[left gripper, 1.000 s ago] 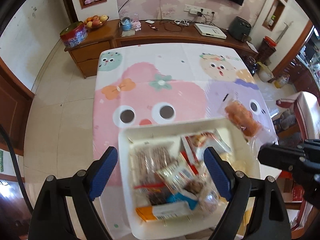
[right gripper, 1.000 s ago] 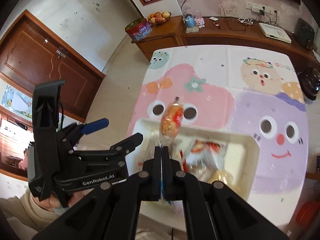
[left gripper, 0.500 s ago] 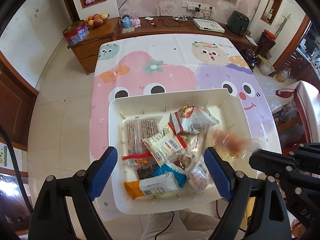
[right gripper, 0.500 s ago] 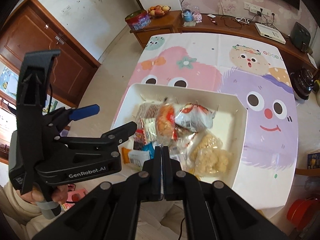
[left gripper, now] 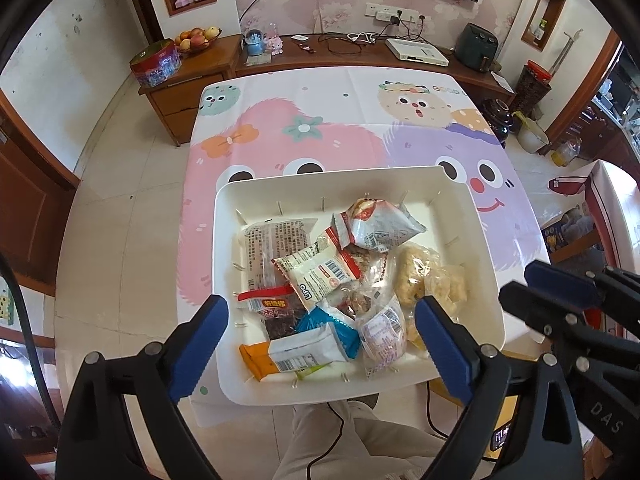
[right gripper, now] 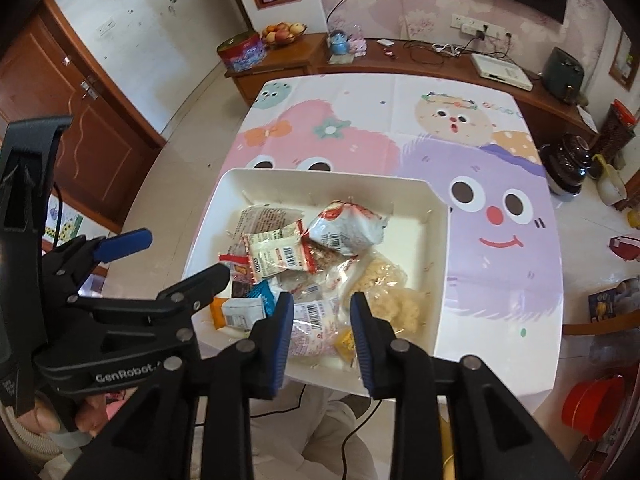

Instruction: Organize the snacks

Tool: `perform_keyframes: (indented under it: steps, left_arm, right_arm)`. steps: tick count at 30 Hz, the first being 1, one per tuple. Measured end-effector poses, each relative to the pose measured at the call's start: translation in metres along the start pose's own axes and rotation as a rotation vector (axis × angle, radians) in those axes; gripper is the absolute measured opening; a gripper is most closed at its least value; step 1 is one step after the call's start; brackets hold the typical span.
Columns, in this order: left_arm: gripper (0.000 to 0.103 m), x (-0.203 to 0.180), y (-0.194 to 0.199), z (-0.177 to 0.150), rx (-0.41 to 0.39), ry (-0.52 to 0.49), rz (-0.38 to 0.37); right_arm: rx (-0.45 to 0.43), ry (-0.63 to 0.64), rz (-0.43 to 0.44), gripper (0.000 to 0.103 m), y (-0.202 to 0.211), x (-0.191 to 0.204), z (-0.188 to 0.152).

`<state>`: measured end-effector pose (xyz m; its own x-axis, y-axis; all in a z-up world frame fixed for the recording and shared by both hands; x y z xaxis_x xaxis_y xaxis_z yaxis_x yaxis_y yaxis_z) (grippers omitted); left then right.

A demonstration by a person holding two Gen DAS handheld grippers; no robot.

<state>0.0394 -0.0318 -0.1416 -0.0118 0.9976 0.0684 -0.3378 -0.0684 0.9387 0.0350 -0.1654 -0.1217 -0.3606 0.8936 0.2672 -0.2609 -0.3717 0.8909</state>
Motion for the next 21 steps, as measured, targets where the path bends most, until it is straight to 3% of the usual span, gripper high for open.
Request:
perform_keyframes:
  steps: [9, 21]
  left_arm:
    - [0.094, -0.003, 0.015, -0.005, -0.034, 0.012, -0.002]
    - [0.094, 0.000, 0.034, -0.006, -0.095, 0.019, 0.029]
  right_arm:
    - [-0.108, -0.025, -0.087, 0.030, 0.024, -0.006, 0.003]
    - [-0.186, -0.055, -0.123, 0.030, 0.039, -0.007, 0.003]
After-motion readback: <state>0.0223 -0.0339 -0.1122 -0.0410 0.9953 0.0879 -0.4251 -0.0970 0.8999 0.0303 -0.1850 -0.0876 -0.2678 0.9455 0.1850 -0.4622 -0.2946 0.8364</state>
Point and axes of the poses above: each gripper's, at about its wrist camera, not at the fingertips, and y roughly against the way its jaws point, x to its left, z to its top, the point moved 8 cm from there along -y, roughly the way its jaws point, and after that the axes turned 7 degrees about z, right-handed, at the moved point
